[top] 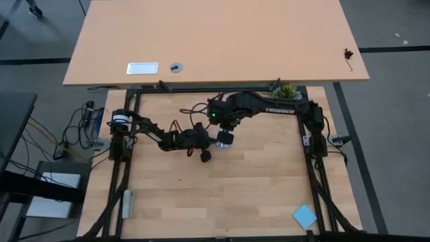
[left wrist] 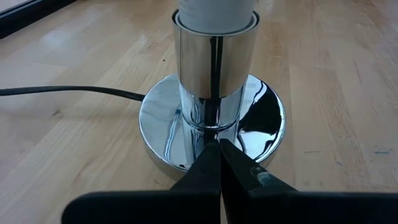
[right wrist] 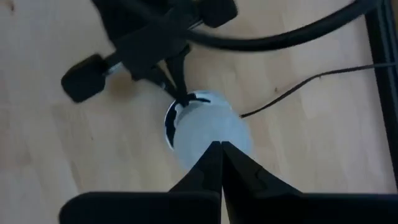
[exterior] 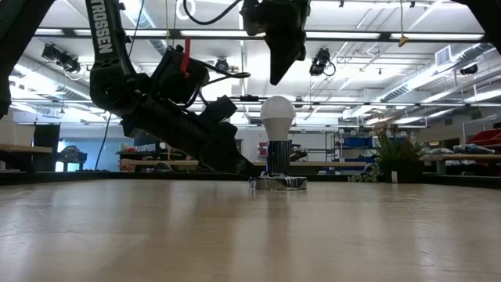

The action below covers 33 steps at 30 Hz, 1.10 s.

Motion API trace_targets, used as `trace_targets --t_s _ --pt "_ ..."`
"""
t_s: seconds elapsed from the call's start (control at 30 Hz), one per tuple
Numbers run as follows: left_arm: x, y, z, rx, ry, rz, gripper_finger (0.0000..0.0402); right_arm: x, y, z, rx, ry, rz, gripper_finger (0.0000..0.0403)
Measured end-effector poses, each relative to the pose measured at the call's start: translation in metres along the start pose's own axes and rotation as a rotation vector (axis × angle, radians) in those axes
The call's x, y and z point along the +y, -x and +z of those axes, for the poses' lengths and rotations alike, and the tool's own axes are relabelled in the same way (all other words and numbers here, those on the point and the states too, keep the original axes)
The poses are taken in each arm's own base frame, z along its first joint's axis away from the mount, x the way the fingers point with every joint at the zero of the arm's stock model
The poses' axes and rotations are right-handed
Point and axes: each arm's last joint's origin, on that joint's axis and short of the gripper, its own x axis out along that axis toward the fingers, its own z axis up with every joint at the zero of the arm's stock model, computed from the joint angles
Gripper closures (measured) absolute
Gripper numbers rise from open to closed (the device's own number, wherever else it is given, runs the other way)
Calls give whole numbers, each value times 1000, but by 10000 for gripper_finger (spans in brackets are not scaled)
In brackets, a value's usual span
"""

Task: Screw lightbulb
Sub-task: Insert the lightbulb into the lamp socket

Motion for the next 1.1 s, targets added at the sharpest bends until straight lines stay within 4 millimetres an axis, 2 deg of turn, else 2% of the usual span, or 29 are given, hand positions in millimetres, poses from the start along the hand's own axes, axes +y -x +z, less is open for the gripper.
trace_targets --t_s 0.37,0.63,0.83,1.1 --pt "0 0 0 0 -3 0 402 15 5 -10 53 123 -68 399" --pt "0 0 0 -3 -2 0 402 12 28 -17 -46 149 -56 401" --pt "0 0 2 -17 0 3 402 9 35 -32 -99 139 -50 402" --pt "0 0 2 -19 -18 3 401 10 35 -61 -215 102 -28 402"
